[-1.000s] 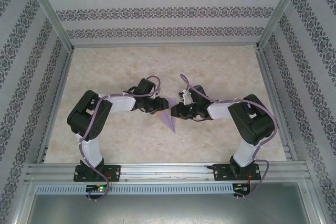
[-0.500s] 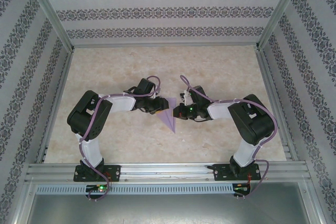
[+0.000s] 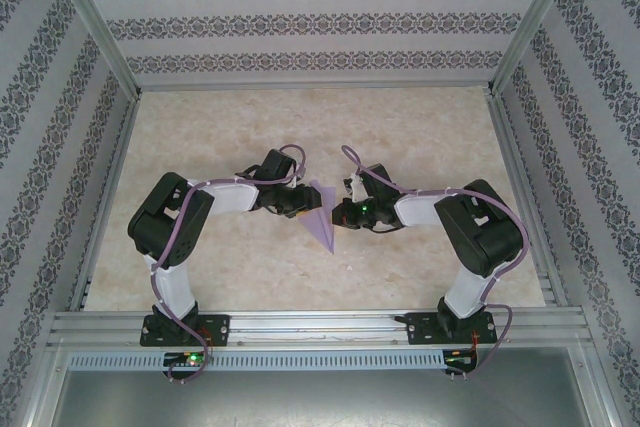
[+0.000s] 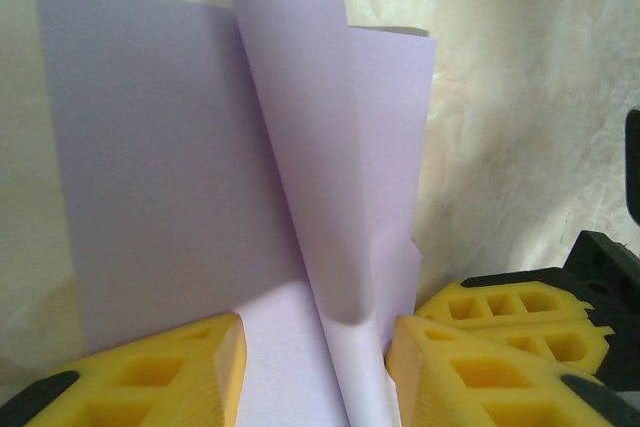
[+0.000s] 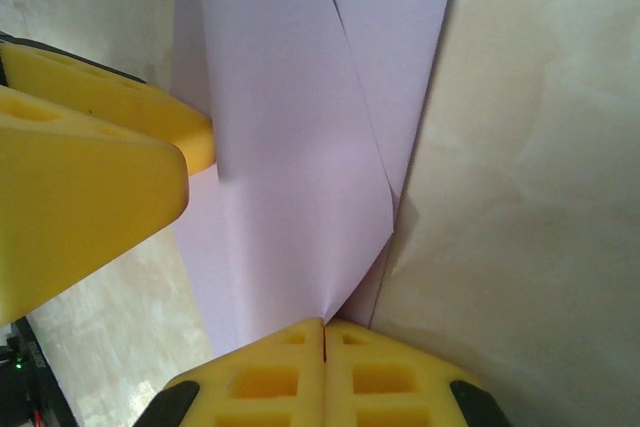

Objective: Fold a paper plane with a square sheet of paper (fold left side to right side)

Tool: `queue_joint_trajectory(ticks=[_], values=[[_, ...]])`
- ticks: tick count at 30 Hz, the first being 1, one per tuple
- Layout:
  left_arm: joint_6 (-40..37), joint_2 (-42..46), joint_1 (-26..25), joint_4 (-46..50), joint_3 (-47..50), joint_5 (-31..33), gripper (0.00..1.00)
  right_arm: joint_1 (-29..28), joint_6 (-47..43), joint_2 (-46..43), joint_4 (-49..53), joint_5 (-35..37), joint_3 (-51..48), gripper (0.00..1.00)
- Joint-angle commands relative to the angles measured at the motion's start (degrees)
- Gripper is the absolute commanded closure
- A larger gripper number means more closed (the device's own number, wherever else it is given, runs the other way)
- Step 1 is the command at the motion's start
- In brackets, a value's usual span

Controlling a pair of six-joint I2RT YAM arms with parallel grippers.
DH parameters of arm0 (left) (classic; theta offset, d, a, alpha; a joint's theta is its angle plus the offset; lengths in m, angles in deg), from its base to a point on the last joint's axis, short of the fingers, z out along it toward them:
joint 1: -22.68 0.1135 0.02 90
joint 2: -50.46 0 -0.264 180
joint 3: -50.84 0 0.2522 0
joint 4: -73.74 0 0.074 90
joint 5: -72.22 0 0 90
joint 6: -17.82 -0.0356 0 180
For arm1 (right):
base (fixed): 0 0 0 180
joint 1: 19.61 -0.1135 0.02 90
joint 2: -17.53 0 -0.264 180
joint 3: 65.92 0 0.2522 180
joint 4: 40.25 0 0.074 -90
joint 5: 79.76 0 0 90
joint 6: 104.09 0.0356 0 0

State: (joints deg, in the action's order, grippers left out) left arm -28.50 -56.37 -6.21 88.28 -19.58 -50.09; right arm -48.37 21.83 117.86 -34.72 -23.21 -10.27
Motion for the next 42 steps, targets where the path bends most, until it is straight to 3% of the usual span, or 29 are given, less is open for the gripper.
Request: queue_joint_trajectory(ticks=[1, 24, 39, 42], values=[[-1.84, -1.43, -0.43, 4.15, 0.33, 3.95, 0.56, -0.25, -1.82, -0.49, 1.88, 1.7, 1.48, 1.0], [-1.69, -0.57, -0.41, 3.97, 0.35, 3.49, 0.56, -0.6, -2.79, 2.36, 4.57, 3.77, 2.23, 1.0], [-2.43, 7.17, -0.4, 4.81, -0.5, 3.87, 0.53, -1.74, -1.98, 7.2, 8.5, 8.31, 1.27, 1.0], [-2.89, 7.96, -0.39, 4.27, -0.4, 2.37, 0.58, -1.83, -1.89, 7.49, 8.63, 8.64, 1.27, 1.0]])
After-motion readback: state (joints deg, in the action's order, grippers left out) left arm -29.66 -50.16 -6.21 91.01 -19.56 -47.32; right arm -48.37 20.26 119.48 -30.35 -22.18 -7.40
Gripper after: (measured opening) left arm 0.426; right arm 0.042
